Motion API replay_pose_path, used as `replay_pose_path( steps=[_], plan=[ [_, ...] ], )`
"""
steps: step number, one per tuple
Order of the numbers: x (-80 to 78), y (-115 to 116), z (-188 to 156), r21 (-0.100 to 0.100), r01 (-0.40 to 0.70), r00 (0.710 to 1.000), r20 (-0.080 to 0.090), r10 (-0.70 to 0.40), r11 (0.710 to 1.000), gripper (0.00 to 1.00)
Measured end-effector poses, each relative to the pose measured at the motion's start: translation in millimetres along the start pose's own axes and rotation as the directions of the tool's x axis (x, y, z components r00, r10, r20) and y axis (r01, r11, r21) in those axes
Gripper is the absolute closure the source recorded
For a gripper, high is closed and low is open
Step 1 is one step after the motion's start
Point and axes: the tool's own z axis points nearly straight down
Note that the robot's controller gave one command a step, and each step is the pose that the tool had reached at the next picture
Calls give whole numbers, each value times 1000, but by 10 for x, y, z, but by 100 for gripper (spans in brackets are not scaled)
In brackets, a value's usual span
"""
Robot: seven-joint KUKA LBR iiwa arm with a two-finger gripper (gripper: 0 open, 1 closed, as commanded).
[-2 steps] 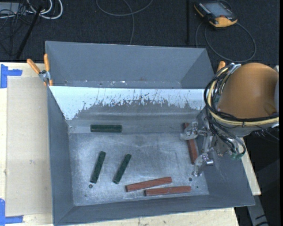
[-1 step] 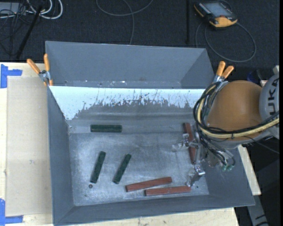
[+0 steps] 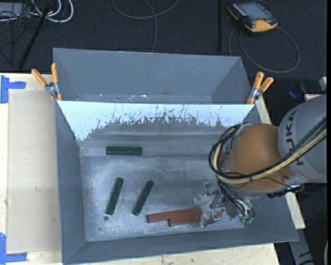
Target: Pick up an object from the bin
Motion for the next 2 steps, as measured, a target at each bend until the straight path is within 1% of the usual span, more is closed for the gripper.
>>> replay_pose_path(
  steps=[2],
  plan=[
    [-3, 3, -18, 0, 2, 1000, -1, -2, 1000, 100]
  ],
)
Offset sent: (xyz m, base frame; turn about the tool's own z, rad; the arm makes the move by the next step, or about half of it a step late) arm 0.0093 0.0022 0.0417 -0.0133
